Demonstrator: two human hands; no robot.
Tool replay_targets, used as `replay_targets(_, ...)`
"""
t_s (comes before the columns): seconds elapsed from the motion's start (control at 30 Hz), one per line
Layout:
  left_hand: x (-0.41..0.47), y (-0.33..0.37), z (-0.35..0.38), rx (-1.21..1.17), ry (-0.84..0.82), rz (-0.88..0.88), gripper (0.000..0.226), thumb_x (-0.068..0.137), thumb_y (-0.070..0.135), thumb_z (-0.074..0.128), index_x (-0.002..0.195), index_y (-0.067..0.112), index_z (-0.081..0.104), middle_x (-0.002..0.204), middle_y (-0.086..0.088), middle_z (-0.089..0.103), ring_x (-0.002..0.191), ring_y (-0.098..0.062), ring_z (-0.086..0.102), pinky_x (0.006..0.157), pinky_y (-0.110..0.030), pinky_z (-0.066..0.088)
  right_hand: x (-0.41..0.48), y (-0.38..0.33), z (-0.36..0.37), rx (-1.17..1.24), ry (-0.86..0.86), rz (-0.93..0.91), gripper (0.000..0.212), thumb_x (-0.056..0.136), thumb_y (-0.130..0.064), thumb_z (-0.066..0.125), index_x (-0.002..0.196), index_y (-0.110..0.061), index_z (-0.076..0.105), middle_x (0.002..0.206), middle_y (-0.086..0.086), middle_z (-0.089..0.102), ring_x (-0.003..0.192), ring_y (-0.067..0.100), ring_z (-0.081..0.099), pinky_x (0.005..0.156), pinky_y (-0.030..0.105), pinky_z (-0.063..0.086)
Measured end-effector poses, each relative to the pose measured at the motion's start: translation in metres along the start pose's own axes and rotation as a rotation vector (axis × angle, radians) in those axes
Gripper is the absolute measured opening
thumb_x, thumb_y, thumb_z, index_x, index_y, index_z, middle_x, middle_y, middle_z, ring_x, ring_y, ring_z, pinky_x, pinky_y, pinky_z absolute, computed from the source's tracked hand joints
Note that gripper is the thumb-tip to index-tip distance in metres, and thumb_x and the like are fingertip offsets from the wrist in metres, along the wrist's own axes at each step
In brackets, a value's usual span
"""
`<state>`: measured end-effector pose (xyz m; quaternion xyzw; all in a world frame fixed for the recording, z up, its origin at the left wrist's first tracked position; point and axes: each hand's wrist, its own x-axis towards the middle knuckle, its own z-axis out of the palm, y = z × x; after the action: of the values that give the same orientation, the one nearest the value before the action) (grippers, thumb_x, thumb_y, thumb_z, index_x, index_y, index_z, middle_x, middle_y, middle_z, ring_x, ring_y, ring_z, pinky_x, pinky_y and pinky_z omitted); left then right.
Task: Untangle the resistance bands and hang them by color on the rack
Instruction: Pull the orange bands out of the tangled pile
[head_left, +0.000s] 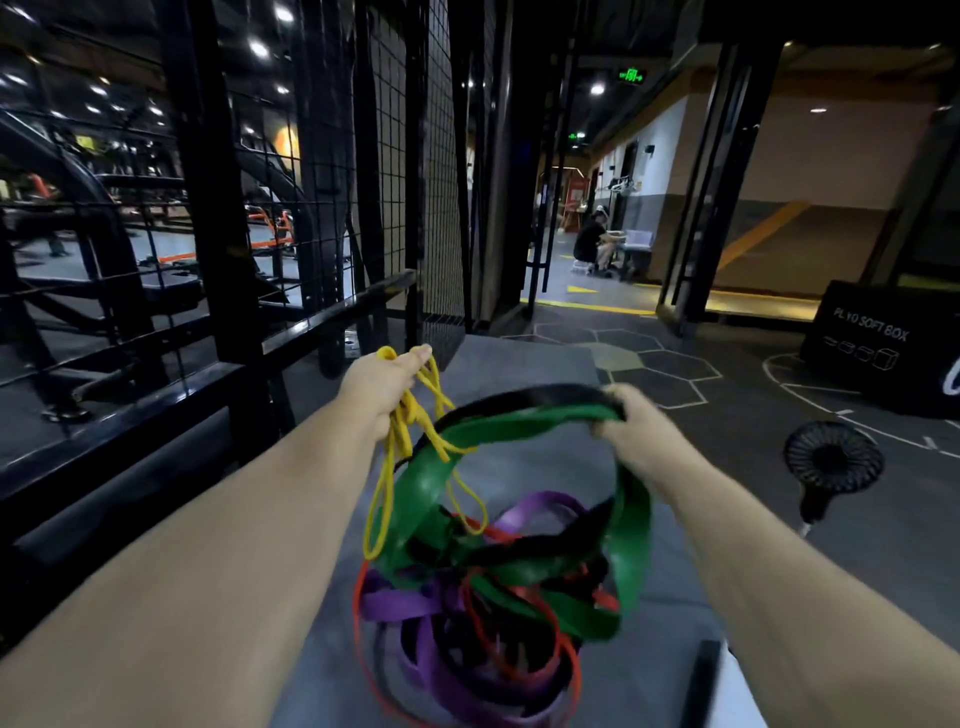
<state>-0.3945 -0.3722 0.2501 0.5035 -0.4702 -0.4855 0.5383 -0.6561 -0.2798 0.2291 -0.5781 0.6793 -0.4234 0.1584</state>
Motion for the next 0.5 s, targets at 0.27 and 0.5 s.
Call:
replay_targets(0.27,-0.008,-0.03,0.019,-0.134,-0.069,-0.115,0.024,0.086,0.032,0.07,0.075,0.015,0.058,0.078,-0.009,0.054,0.067,-0.023,0.05,0.066,-0.041,0.05,-0.021,0.041,0.028,-0.345,-0.455,0.146,0.078,0.076,-0.016,0.075,0.141,-0.021,0.034,0.13,0.013,0.054,0.109,0.026,0.057,0.082,0.028,0.043)
replay_targets(0.5,-0.021,-0.053,0.041,-0.071,-0.18,-0.143,0.038,0.087,0.031,0.07,0.068,0.028,0.037,0.066,-0.005,0.043,0.055,-0.015,0.037,0.053,-0.022,0.042,-0.022,0.007,0.027,0.136,-0.628,0.123,0.085,0.08,-0.018,0.078,0.15,-0.021,0.028,0.146,0.003,0.037,0.131,0.013,0.037,0.104,0.027,0.035)
